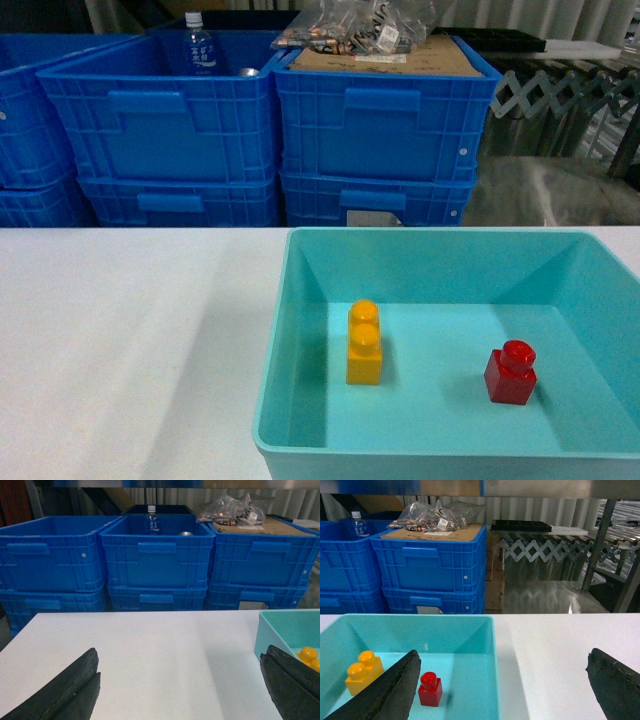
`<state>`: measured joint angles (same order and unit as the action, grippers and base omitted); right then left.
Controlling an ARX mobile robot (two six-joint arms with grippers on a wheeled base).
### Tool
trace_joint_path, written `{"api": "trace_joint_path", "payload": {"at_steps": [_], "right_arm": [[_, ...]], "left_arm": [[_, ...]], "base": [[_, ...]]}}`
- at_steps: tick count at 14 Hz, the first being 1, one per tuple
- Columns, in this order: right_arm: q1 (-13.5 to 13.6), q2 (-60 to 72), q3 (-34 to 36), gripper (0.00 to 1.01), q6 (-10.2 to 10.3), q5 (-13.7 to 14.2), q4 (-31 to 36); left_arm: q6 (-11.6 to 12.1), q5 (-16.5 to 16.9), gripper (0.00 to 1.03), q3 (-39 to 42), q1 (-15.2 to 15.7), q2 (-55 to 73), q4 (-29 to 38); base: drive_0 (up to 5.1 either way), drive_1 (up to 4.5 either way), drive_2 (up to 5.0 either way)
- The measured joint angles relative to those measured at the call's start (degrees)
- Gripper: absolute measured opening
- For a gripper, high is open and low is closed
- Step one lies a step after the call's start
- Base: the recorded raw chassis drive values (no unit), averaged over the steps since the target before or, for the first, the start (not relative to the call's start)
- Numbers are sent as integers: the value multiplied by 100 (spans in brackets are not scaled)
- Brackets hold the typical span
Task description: Pick red block from blue box to shelf
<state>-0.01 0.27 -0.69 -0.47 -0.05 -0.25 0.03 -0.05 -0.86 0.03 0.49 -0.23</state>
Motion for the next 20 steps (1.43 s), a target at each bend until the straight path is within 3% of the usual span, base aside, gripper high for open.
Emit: {"api": "trace_joint_path", "payload": {"at_steps": [2,3,4,7,12,16,17,18,19,20], "right_arm": [[0,0,0,98,0,0,0],[-133,267,-151,98,-160,-588,-492],[48,1080,-334,98,-328,-782,-310],[352,1875,-625,98,-435,-688,120],[437,3121,-1200,98,-326,-667,601],[691,4347,-1707,98,-15,-577,955],[802,4736,-1869,98,68,-553,1038],[1075,5678,-2354,98,284,-527,896],[1554,7488,-3195,98,455,-295,907],[1685,9503,-4162,98,474,361,815]], "left_arm": [[-2,0,98,0,0,0,0],[-2,-2,98,0,0,0,-2],[-2,-2,98,0,0,0,2],[0,2,98,0,0,0,0],[-2,0,98,0,0,0,2],[-2,2,98,0,0,0,0],[-2,4,98,0,0,0,2],[-2,2,98,0,0,0,2],[-2,0,98,0,0,0,0],[0,2,98,0,0,0,2]], "base": [[0,0,0],[0,0,0],[0,0,0],[0,0,0],[0,0,0],[0,0,0],[0,0,0],[0,0,0],[0,0,0],[0,0,0]]}}
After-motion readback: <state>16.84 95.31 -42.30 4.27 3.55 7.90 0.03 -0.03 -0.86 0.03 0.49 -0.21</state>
